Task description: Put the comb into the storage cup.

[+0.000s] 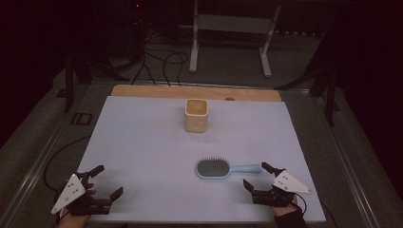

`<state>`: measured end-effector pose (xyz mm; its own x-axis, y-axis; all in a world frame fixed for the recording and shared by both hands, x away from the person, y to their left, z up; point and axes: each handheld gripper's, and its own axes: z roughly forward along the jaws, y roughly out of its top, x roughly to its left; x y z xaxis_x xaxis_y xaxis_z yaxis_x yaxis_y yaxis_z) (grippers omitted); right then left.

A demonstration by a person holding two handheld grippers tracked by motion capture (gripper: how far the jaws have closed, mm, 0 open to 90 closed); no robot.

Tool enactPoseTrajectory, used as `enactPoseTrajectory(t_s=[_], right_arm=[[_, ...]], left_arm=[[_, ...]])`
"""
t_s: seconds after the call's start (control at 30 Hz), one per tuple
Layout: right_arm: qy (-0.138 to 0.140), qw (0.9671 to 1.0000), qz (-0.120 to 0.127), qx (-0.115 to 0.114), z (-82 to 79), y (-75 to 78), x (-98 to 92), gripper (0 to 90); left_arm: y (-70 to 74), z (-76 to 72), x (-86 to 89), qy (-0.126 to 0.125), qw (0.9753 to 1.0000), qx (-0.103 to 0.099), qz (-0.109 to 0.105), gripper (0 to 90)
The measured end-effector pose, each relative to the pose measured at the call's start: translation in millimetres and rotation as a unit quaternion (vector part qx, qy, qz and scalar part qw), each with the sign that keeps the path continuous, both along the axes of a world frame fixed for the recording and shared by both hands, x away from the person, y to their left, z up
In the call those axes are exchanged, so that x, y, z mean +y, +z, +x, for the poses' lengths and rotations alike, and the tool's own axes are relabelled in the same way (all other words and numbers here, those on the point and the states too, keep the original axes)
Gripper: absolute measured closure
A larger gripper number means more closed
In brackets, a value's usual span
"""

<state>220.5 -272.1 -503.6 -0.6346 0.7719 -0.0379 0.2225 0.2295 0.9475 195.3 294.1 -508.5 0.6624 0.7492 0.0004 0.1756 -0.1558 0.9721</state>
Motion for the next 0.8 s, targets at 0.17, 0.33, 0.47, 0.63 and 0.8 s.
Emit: enactPoseTrajectory(t_s=[0.17, 0.33, 0.47, 0.63, 0.8], right_arm=[[0.004, 0.9999, -0.011, 0.001, -1.9, 1.5, 0.9, 9.0], [0.002, 0.9998, -0.017, 0.013, -2.2, 3.8, -0.4, 9.0], [0.014, 0.9989, -0.029, 0.033, 1.0, 0.5, 1.8, 9.0], [0.024, 0.9980, -0.043, 0.038, -0.3, 1.0, 7.8, 9.0], [0.030, 0.9977, -0.052, 0.031, -1.5, 3.7, 12.3, 9.0]], left_arm=[[1.4, 0.3, -2.1, 0.000, 1.0000, -0.003, 0.000, 0.0], [1.6, 1.8, -4.3, -0.003, 1.0000, -0.002, 0.001, 0.0], [1.5, 0.1, -3.4, -0.003, 1.0000, -0.002, 0.000, 0.0], [2.0, -4.3, -0.9, -0.005, 1.0000, -0.005, -0.006, 0.0], [2.3, -6.8, 1.1, -0.007, 0.9999, -0.007, -0.009, 0.0]])
